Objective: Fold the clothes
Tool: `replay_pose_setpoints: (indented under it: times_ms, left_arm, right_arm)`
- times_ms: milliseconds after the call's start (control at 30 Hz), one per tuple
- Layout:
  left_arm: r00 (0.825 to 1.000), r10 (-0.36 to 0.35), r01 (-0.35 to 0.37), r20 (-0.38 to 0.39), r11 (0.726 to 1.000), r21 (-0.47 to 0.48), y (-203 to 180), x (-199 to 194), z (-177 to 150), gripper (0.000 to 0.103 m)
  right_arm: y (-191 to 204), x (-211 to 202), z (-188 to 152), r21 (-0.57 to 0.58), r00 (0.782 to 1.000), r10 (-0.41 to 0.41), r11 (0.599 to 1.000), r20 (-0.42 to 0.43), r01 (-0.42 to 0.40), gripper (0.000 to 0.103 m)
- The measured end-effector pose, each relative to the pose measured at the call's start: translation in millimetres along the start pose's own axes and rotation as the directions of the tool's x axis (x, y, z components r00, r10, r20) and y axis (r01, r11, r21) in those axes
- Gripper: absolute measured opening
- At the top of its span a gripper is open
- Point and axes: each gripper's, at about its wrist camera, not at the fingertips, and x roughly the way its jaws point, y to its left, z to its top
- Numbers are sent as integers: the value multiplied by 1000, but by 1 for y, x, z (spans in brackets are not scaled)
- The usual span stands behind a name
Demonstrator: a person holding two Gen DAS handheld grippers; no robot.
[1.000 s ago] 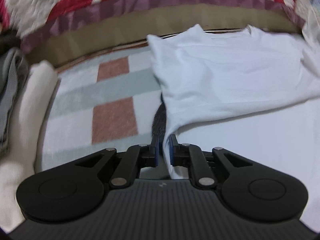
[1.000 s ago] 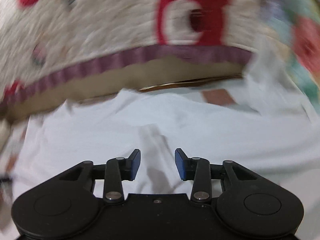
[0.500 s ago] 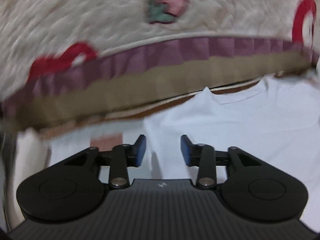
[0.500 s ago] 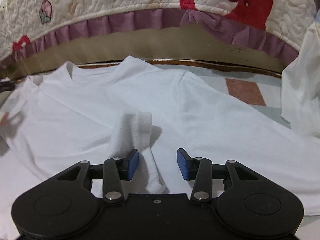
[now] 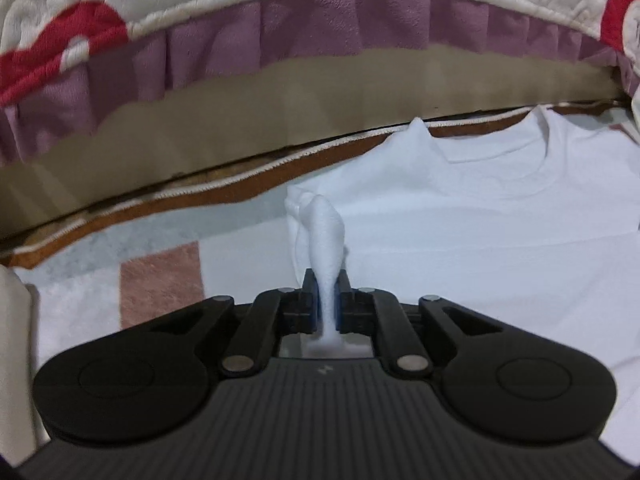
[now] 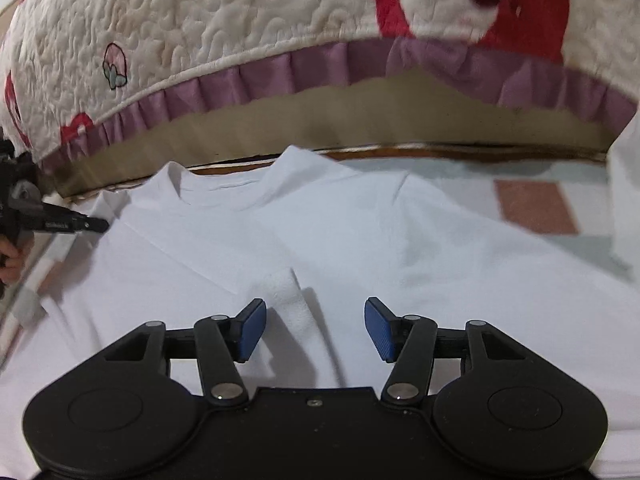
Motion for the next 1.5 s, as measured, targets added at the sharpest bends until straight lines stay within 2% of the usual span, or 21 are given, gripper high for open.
replay_pose_setpoints:
  times_ms: [33, 133, 167, 300, 400, 467, 533, 633, 700, 733, 800, 900, 933, 967, 1033, 1100, 1133, 1167, 1233, 1400, 1500]
  left_arm:
    - [1000, -2, 3, 13, 1000, -7, 0, -3, 0, 6]
    - [999, -23, 25, 40, 998, -51, 10, -12, -1, 6]
    - [998, -45, 48, 45, 996, -78, 17, -15, -1, 6]
    - [992, -117, 127, 52, 958, -257, 52, -9, -7, 6]
    - [988, -137, 151, 64, 913, -378, 77, -2, -17, 6]
    - [980, -161, 196, 118, 884, -424, 84, -4, -25, 6]
    - [970, -164, 229, 180, 867, -443, 87, -7, -32, 6]
    - [974, -128, 201, 188, 871, -447, 82, -8, -35, 6]
    - [973, -103, 192, 208, 863, -468, 80, -11, -36, 6]
    - [972, -89, 189, 219, 846, -498, 83, -12, -38, 6]
    - [983, 29, 83, 181, 810, -581, 89, -17, -41, 5]
    - [968, 96, 64, 231, 796, -601, 103, -39, -41, 6]
    - [967, 47, 110, 251, 812, -574, 99, -47, -41, 7]
    - [963, -1, 153, 269, 825, -544, 96, -55, -41, 11]
    - [964, -57, 169, 258, 885, -435, 74, -66, -42, 14]
    - [965, -119, 189, 234, 934, -303, 44, -71, -46, 23]
    - [966, -152, 204, 209, 946, -253, 30, -69, -50, 32]
    - [971, -161, 198, 176, 956, -217, 18, -67, -55, 35]
    - [984, -142, 158, 107, 975, -157, -3, -60, -64, 35]
    - [990, -130, 139, 62, 973, -182, -6, -60, -80, 35]
    - [992, -123, 127, 35, 972, -196, -8, -60, -89, 34]
  right_arm:
    - [3, 5, -1, -14, 1000, 6, 1000, -12, -6, 48]
    - [25, 1, -6, -197, 1000, -2, 980, -3, 1, 15]
    - [26, -5, -6, -195, 1000, 3, 981, 14, 0, 12]
    - [25, -37, 0, -170, 991, 3, 985, 137, 20, 8]
    - [23, -65, 13, -151, 957, -76, 981, 279, 122, 6]
    - [14, -69, 22, -124, 946, -119, 979, 302, 162, 6]
    - [6, -56, 25, -133, 953, -165, 970, 252, 204, 6]
    - [-3, -37, 26, -129, 953, -216, 961, 212, 246, 6]
    - [-2, -32, 23, -148, 939, -280, 939, 199, 311, 6]
    - [0, -29, 21, -158, 930, -312, 926, 194, 344, 7]
    - [2, -24, 18, -179, 909, -375, 896, 183, 406, 9]
    - [5, -16, 13, -211, 868, -467, 843, 171, 495, 21]
    - [6, -14, 12, -222, 852, -497, 823, 167, 523, 26]
    - [11, -21, 11, -207, 868, -462, 845, 184, 494, 34]
    - [21, -30, 8, -187, 913, -366, 899, 182, 397, 41]
    - [30, -34, 5, -185, 947, -279, 934, 159, 306, 43]
    - [35, -35, 3, -182, 961, -234, 948, 148, 259, 43]
    - [37, -31, 0, -169, 968, -217, 957, 123, 236, 43]
    - [39, -23, -5, -149, 977, -196, 967, 86, 207, 43]
    - [41, -12, -16, -123, 984, -167, 977, 64, 174, 43]
    - [44, -12, -17, -145, 987, -150, 977, 52, 156, 51]
